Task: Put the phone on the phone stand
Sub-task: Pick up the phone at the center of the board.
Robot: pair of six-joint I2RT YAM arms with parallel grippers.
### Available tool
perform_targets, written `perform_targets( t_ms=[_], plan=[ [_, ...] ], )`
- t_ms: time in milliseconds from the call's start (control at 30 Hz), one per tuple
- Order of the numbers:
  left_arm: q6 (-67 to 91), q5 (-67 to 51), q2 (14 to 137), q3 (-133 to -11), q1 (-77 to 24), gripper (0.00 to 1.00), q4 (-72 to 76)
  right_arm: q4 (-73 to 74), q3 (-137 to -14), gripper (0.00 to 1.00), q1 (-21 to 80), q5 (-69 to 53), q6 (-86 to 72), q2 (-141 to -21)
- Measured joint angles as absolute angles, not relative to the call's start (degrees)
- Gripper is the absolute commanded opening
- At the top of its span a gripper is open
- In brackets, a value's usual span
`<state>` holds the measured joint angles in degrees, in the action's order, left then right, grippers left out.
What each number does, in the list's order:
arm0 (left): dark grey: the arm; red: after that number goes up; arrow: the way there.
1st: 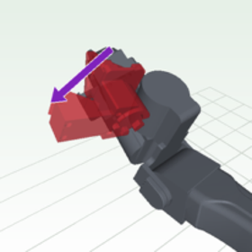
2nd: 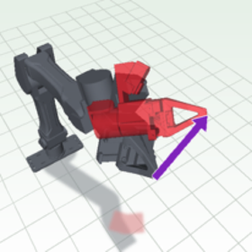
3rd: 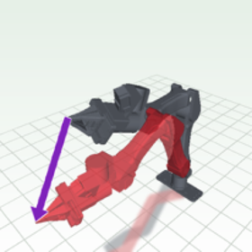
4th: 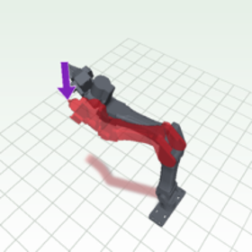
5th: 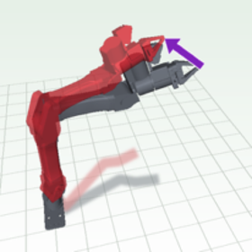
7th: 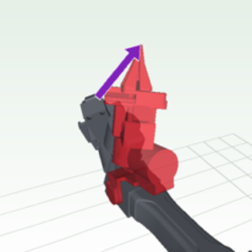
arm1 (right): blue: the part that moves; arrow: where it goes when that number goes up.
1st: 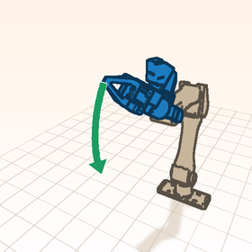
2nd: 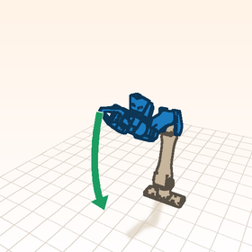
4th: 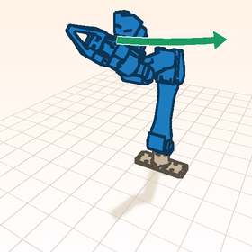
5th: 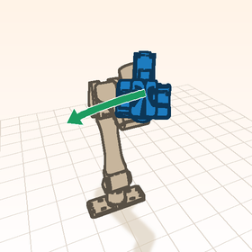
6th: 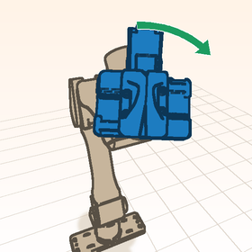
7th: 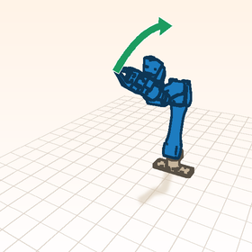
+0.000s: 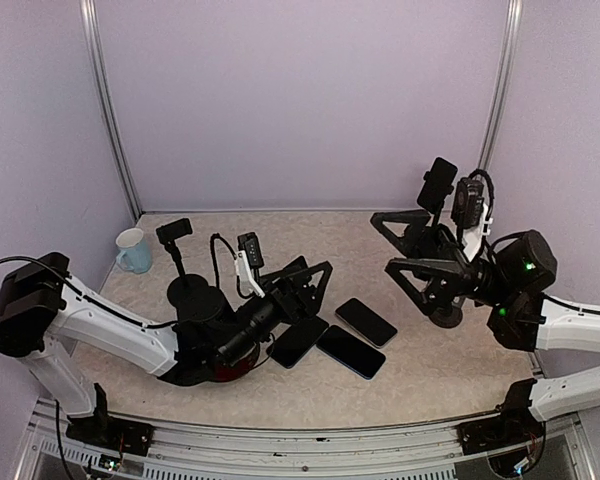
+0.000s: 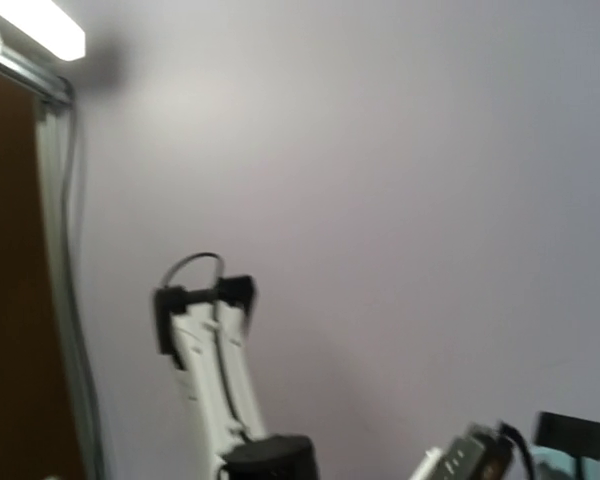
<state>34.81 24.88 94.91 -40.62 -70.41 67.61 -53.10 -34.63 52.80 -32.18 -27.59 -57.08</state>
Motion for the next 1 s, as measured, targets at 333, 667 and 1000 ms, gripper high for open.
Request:
perform_targets(
  t_ms=[333, 667, 1000],
  plan=[
    [31.7, 32.7, 93.1, -43.5, -65.2, 0.99, 46.8, -42.5, -34.9, 1.0, 52.8, -26.0, -23.8, -55.5],
    [32.1, 34.7, 93.1, -48.6, -62.3, 0.99, 31.1, -31.6, -38.2, 1.0, 52.8, -15.9, -22.3, -54.4],
    [34.3, 35.3, 89.3, -48.6, -62.7, 0.99, 17.8, -26.6, -38.5, 1.0, 52.8, -12.5, -21.9, -54.0]
  ],
)
